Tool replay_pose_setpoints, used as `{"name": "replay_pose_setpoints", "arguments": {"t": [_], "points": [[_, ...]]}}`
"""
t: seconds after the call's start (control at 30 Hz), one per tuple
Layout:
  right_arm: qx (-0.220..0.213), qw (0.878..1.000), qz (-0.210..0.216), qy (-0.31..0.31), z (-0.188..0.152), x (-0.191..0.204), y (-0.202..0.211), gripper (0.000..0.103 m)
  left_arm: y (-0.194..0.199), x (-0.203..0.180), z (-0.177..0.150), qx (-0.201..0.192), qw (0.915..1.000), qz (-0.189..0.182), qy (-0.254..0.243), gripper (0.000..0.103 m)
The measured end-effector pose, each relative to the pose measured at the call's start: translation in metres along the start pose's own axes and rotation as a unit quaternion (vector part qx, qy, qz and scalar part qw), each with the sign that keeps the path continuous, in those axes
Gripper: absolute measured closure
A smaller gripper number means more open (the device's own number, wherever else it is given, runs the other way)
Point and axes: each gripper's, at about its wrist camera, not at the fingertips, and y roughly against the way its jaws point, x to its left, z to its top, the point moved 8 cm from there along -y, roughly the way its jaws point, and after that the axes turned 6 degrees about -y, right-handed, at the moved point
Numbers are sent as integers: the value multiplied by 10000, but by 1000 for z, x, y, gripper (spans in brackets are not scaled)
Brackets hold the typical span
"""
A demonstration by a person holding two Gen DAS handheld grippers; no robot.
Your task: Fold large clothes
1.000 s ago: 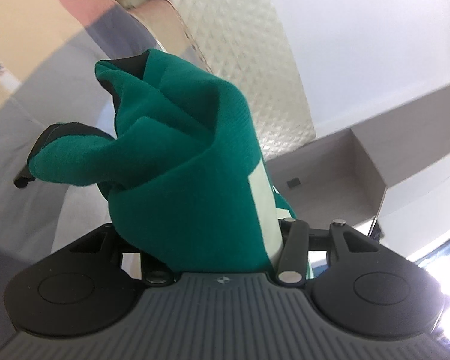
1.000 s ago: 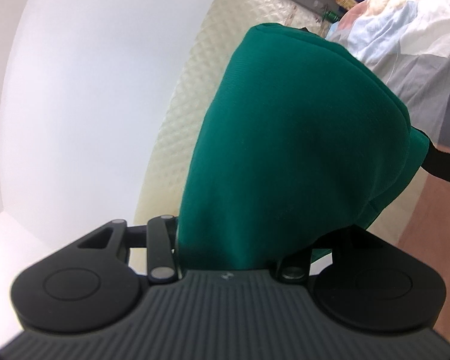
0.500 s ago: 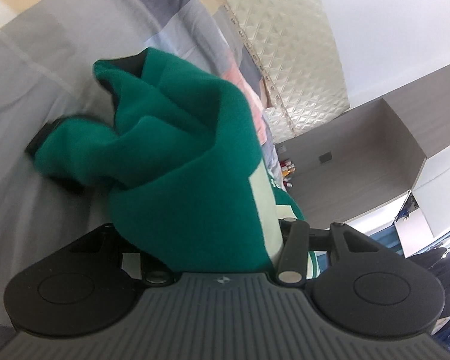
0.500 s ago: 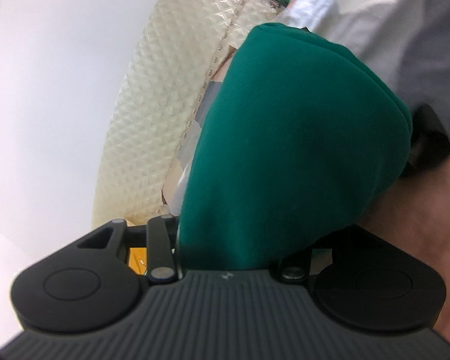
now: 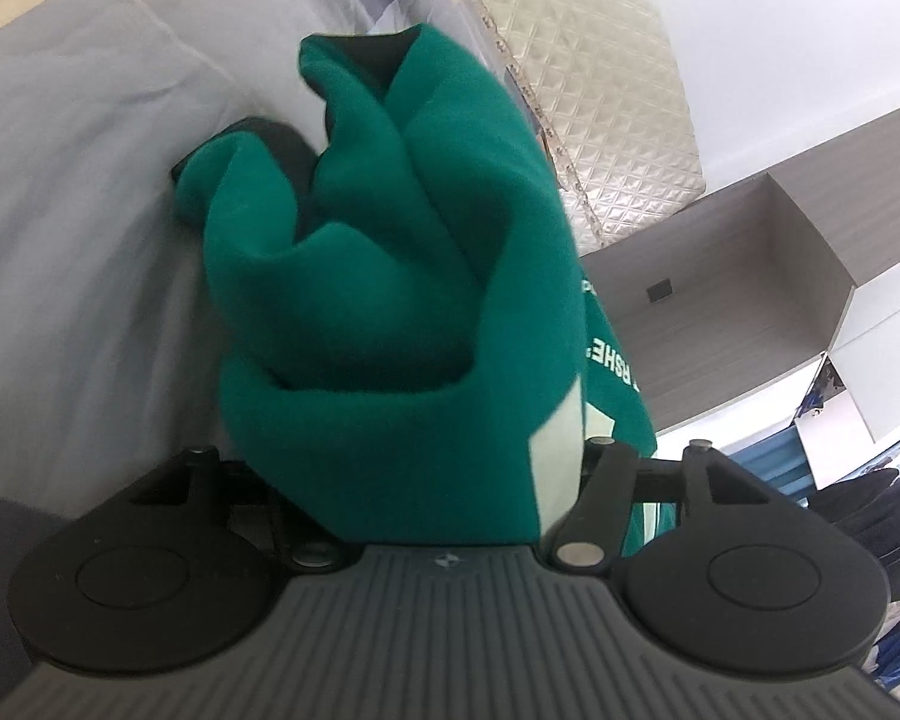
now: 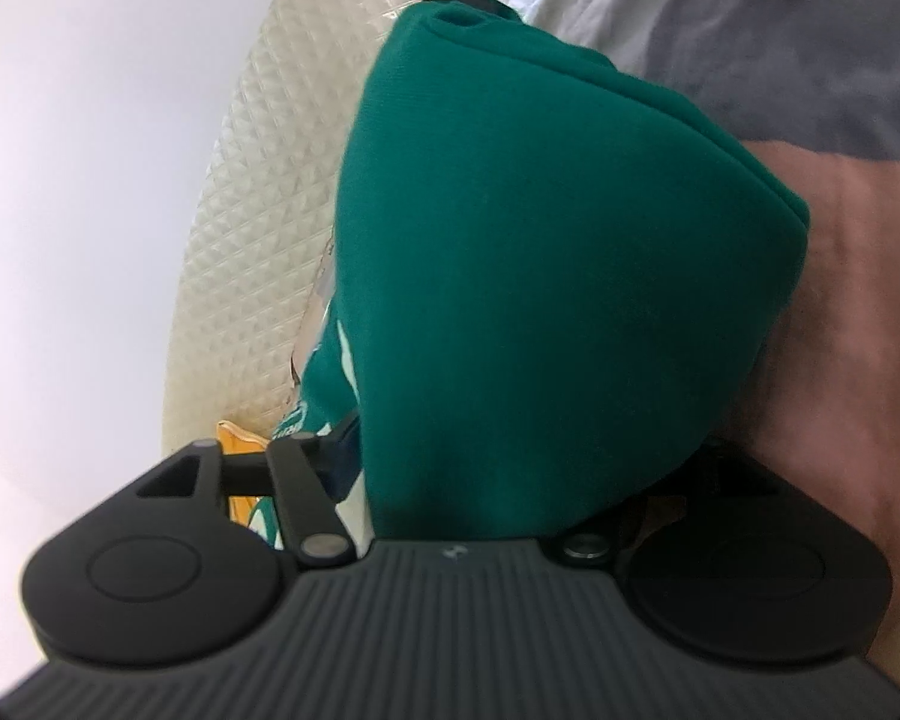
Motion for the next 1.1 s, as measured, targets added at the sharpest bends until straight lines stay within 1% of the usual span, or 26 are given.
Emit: {"name": "replay_pose_setpoints", "arguments": {"t": [0.1,0.23,0.3,0.4,0.43,0.47,0.5,0.53,0.57,0.7,0.77,0.87,0.9,0.93,1.0,1.1], "points": [[45,9999,-92,-129,2,4,4,36,-5,6,7,86,9999,-25,121,36],[149,9979,-434,-464,9,6,5,36,-5,3,12,293,9989,118,342,29],[202,9953,-750,-571,10,10,12,35,1,0,11,417,9982,262,356,28],[287,9903,-1106,-792,4,17,27,35,18,-4,8,536,9965,509,382,26],[312,9884,-1189,-889,4,18,30,35,24,-5,6,559,9958,597,403,23],[346,9858,-1285,-1021,3,18,36,33,32,-7,5,558,9953,707,370,22],[359,9829,-1427,-1109,1,17,42,26,41,-11,4,558,9949,792,295,22],[321,9788,-1657,-1163,2,15,46,20,50,-15,3,577,9946,834,207,21],[255,9760,-1807,-1184,4,16,54,17,58,-20,2,606,9943,869,141,20],[256,9779,-1841,-960,5,37,88,17,91,-46,-2,597,9938,917,-193,20],[262,9799,-1837,-738,5,55,107,17,110,-68,-2,554,9933,906,-460,20],[246,9839,-1718,-423,-3,88,131,17,131,-103,-2,514,9916,881,-799,20],[246,9852,-1667,-313,-8,97,139,17,140,-118,-1,504,9902,893,-944,20],[247,9865,-1606,-189,-12,109,148,17,140,-134,1,494,9881,936,-1113,20],[255,9880,-1524,85,-16,134,163,17,161,-164,-1,438,9835,1035,-1421,20],[272,9890,-1336,575,-27,180,187,17,191,-206,-4,365,9785,983,-1775,20]]}}
